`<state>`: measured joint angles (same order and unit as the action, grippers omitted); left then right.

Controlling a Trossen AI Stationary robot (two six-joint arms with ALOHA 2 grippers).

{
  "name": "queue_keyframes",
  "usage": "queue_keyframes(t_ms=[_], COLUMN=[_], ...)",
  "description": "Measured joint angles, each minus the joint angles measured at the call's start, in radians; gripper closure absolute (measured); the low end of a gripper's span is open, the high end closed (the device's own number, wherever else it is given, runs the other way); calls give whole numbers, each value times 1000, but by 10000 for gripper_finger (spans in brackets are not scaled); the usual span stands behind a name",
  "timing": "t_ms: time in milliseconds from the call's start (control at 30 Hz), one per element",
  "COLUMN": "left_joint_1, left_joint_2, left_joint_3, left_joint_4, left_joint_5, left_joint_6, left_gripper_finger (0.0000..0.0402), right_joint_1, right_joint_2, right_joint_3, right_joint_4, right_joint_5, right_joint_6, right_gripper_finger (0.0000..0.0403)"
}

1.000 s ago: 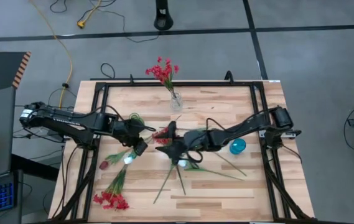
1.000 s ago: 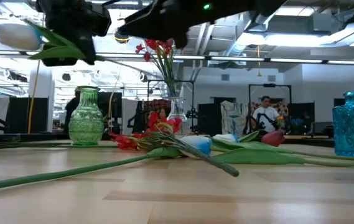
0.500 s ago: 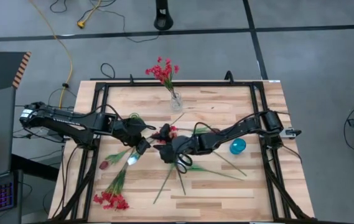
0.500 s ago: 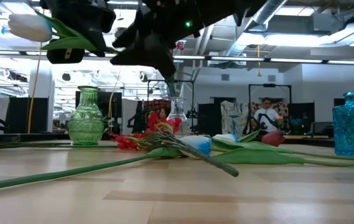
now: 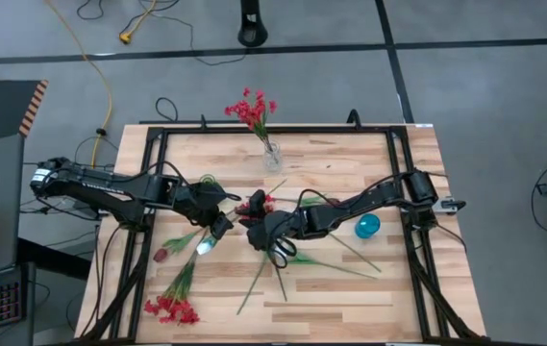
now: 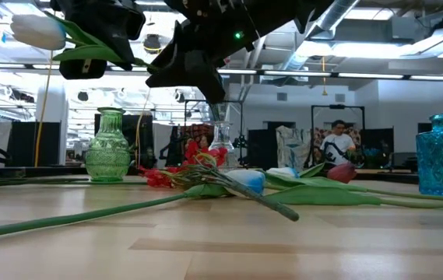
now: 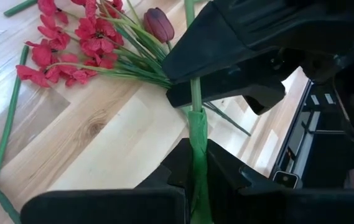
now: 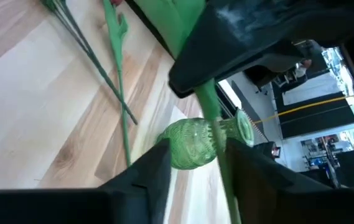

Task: Sort flowers into vase by color
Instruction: Put the top left white tulip into the blue vase

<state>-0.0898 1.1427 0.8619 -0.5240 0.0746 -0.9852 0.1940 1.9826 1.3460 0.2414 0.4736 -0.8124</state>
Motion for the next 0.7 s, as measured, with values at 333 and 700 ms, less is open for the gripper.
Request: queue_keyframes(t_ms=[333, 700], left_joint_1=[-1, -1], left_joint_2=[0, 0], left_joint_3=[-1, -2], left_joint_4=[0, 107], left_joint_5=[0, 0], left_joint_6=[29, 232], left_gripper_finger=[378, 287], right_joint_1=[0, 4], right_joint_2=[0, -4], right_joint_3=[0, 0], right_joint_4=[0, -4], right_joint_5=[1, 20], right_joint_6=[0, -19], right_gripper_finger=[347, 367])
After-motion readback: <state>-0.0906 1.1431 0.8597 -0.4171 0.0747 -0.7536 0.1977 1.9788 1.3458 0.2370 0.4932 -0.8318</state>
